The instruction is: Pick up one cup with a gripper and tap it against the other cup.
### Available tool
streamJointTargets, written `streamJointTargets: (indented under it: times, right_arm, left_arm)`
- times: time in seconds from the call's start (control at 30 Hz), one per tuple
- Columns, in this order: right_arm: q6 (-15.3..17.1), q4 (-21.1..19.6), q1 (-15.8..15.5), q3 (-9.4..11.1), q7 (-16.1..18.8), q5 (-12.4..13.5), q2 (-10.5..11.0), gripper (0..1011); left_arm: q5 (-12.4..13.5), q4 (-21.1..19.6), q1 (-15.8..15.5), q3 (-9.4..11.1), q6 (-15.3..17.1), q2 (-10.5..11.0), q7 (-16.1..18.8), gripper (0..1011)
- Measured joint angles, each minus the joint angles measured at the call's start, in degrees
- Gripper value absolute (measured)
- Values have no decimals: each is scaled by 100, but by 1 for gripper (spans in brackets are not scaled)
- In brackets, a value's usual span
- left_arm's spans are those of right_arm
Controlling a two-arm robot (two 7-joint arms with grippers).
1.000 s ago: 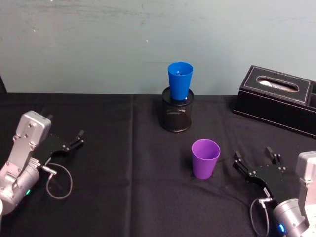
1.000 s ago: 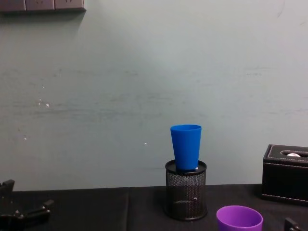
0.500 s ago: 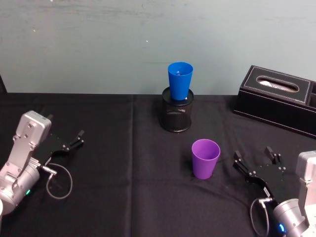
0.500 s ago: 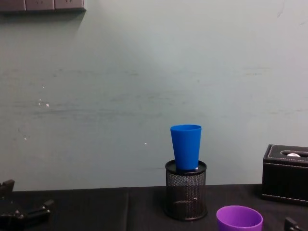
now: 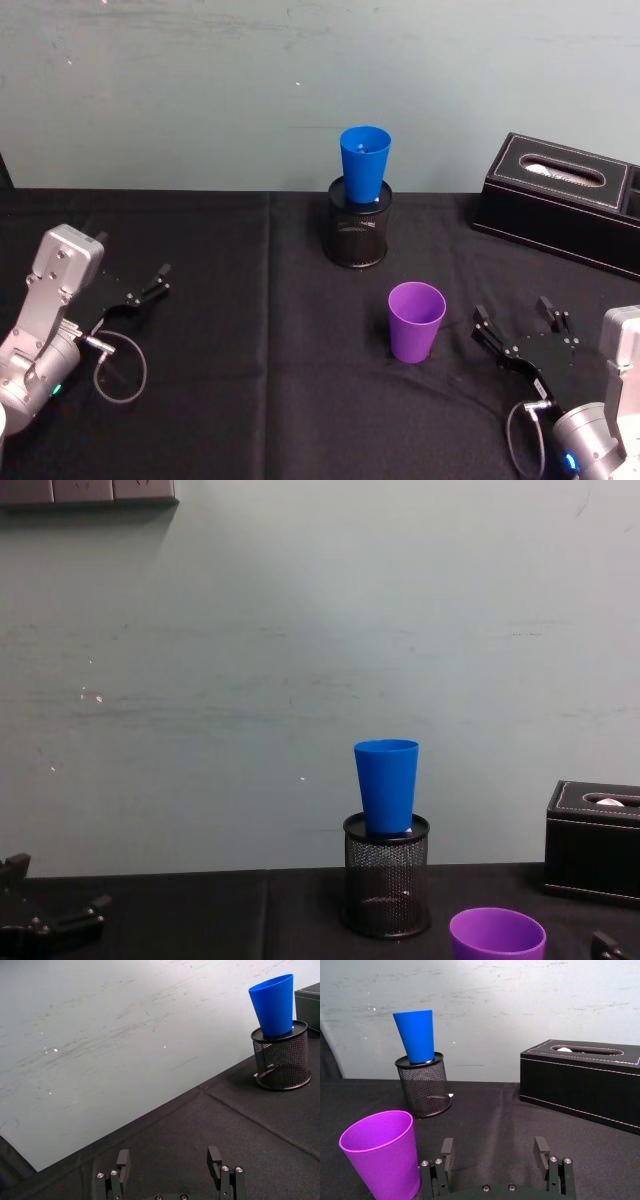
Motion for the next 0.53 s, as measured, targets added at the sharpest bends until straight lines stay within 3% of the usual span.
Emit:
streamJointTargets:
  times: [0.53]
  right_arm:
    - [1, 0, 0, 0, 0, 0, 0, 1003]
  left_arm:
    - [0, 0, 0, 0, 0, 0, 0, 1011]
